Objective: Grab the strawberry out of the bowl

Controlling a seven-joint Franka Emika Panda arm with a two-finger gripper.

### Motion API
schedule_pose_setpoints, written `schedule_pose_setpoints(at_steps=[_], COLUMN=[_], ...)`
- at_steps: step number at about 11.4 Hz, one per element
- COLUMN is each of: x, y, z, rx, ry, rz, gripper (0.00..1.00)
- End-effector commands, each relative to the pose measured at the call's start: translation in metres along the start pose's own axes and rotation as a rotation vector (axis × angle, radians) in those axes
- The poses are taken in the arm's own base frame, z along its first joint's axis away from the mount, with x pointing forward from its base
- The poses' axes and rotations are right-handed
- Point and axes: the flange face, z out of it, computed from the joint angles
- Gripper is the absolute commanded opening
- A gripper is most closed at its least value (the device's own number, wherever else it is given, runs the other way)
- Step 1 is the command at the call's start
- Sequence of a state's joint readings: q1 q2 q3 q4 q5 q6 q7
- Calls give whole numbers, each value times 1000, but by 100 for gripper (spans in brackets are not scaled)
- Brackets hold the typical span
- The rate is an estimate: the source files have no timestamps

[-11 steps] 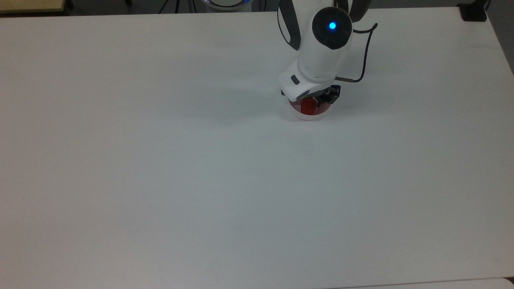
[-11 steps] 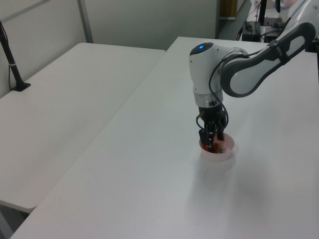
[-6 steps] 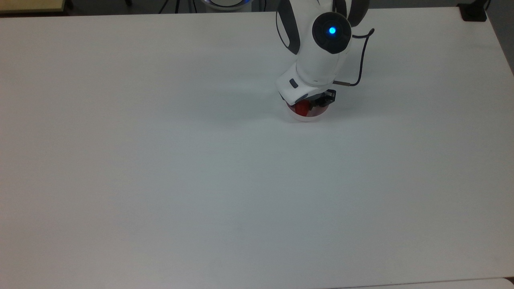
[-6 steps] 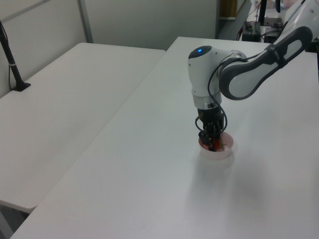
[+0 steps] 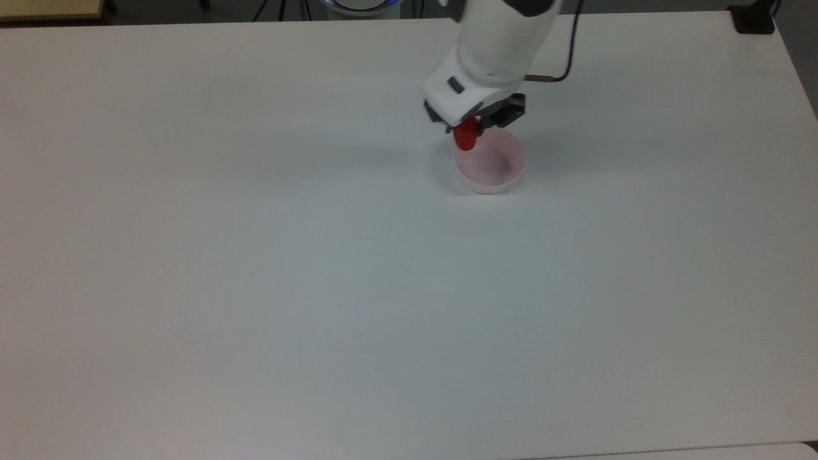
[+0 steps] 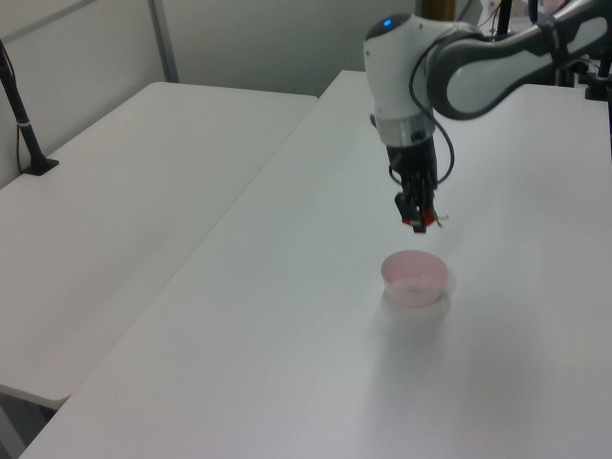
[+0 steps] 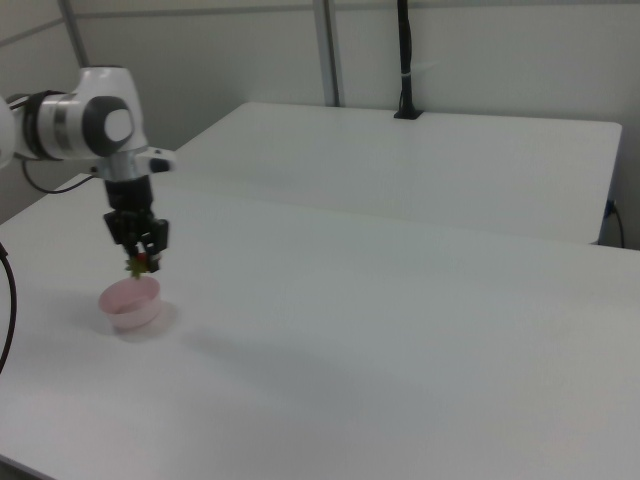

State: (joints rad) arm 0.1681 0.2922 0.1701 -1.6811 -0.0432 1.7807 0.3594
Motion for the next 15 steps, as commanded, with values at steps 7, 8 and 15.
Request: schedule_pose_setpoints(at_steps=[7,8,15], x=[82,82,38], y=[197,204,213], z=[83,88,-14], rx=[-172,-170,-166], ry=[102,96,128], rz=[-124,-115,-36], gripper=[33,38,100])
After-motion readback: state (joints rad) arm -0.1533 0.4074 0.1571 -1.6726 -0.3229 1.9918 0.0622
